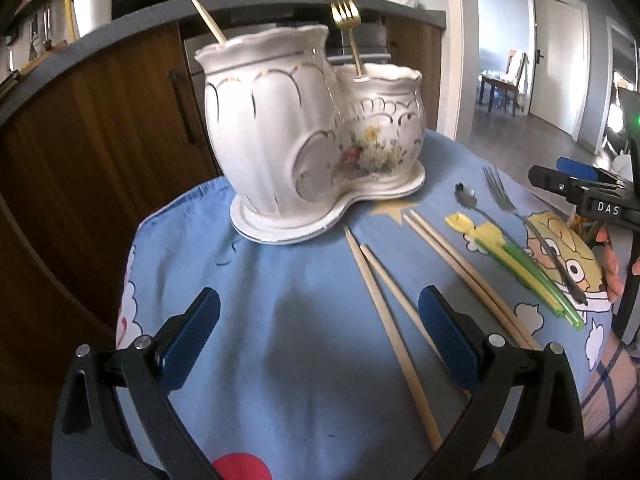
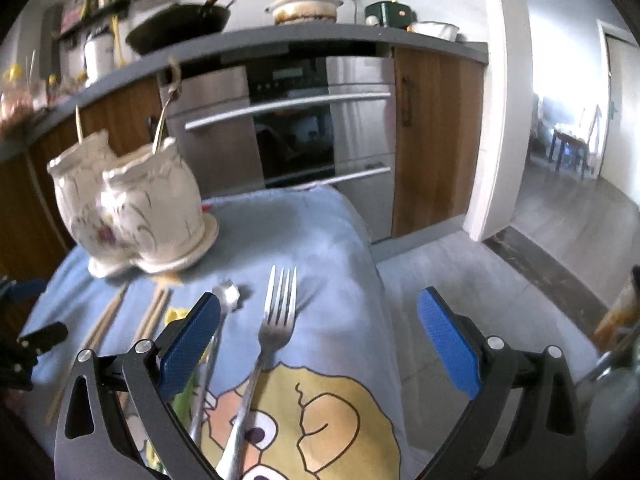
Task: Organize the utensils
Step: 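Move both tools back down to the loose utensils on the cloth, then grasp the silver fork with right tool while left grasps another chopstick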
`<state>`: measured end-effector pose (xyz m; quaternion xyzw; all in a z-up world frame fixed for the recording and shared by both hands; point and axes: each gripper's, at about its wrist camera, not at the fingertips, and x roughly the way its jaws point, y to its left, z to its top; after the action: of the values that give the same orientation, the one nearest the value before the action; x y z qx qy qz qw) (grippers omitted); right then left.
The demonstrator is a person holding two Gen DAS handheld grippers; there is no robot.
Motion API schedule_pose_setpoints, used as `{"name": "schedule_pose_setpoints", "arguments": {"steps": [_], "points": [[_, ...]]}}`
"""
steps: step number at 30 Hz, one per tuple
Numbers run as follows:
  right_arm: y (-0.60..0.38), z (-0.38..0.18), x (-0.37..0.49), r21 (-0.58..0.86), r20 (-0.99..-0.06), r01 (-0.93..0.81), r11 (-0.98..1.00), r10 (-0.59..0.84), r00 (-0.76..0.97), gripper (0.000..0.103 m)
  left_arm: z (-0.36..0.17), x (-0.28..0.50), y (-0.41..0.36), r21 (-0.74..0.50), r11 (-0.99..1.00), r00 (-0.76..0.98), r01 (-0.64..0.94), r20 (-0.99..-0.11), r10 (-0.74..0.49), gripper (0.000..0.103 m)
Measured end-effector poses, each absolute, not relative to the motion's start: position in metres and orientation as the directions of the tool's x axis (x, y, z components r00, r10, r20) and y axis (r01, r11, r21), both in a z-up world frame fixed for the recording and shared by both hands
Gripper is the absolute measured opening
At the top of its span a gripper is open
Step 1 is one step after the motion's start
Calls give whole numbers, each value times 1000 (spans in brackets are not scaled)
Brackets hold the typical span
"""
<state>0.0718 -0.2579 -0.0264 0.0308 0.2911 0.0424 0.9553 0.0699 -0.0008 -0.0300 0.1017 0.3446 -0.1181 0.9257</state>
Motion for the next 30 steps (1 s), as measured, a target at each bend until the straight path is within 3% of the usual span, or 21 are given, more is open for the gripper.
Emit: {"name": "schedule_pose_setpoints", "arguments": {"steps": [5, 11, 16, 19, 23, 25, 30], "points": [[-244, -30, 74, 23, -589, -114, 993, 106, 801, 94, -36, 70, -4, 117, 947, 719, 298, -681, -143, 98], [-240, -36, 87, 33, -636, -143, 989, 132, 760, 70, -36, 63, -8, 120, 939, 712, 322, -685, -156, 97], [-242, -41, 102, 85, -667, -169, 982, 182, 722, 45, -41, 60, -15, 117, 922, 687, 370, -702, -187, 77], [-244, -43, 108, 126, -685, -182, 975, 219, 695, 40, -43, 60, -17, 104, 914, 666, 391, -717, -204, 60], [-246, -43, 116, 154, -692, -189, 970, 242, 680, 37, -46, 59, -18, 86, 908, 645, 410, -731, -222, 51], [-246, -42, 121, 141, -695, -186, 972, 231, 681, 36, -48, 59, -20, 82, 905, 635, 418, -739, -226, 42], [-249, -48, 128, 200, -715, -209, 957, 289, 637, 27, -50, 62, -18, 70, 904, 626, 421, -743, -234, 41]]}}
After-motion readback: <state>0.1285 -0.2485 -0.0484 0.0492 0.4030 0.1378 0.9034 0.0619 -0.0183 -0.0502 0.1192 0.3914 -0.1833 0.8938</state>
